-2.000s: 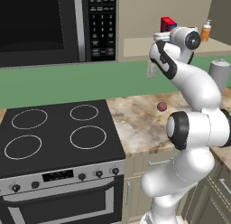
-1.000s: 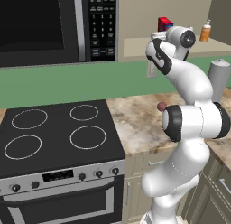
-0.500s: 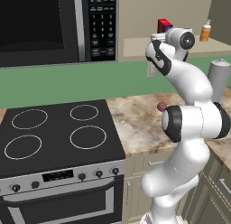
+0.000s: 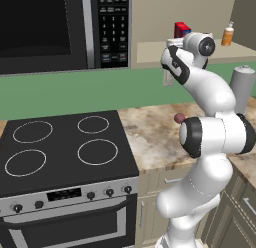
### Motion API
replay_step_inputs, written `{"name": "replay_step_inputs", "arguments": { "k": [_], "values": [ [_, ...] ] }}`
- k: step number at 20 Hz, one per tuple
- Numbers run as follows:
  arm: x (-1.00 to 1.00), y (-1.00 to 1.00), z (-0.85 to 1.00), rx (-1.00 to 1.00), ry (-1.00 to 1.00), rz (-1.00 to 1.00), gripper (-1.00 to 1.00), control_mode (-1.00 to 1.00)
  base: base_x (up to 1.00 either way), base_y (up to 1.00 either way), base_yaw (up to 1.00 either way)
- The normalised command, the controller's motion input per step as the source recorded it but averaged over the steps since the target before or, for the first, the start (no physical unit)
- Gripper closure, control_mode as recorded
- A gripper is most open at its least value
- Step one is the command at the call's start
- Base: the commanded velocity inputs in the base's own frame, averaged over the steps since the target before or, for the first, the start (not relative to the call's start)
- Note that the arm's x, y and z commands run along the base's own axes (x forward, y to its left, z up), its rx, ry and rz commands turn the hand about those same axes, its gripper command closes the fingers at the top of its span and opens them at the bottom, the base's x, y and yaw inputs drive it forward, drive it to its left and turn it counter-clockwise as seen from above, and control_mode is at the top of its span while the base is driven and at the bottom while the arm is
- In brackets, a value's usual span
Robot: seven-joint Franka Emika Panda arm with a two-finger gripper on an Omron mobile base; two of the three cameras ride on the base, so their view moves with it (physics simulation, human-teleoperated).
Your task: Pick the bar and boxed food from the counter and place them in the cabinets closest to them.
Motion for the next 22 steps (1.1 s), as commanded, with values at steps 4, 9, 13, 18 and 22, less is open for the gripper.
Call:
{"name": "replay_step_inputs", "arguments": {
  "k": [4, 9, 13, 18, 22],
  "values": [
    [0.0, 0.0, 0.0, 0.0, 0.0, 0.0, 1.0, -1.0, 0.0, 0.0, 0.0],
    [0.05, 0.0, 0.0, 0.0, 0.0, 0.0, 1.0, -1.0, 0.0, 0.0, 0.0],
    [0.25, -0.02, 0.0, 0.0, 0.0, 0.0, 1.0, -1.0, 0.0, 0.0, 0.0],
    [0.11, 0.0, 0.0, 0.0, 0.0, 0.0, 1.0, -1.0, 0.0, 0.0, 0.0],
    [0.0, 0.0, 0.0, 0.0, 0.0, 0.0, 1.0, -1.0, 0.0, 0.0, 0.0]
  ]
}}
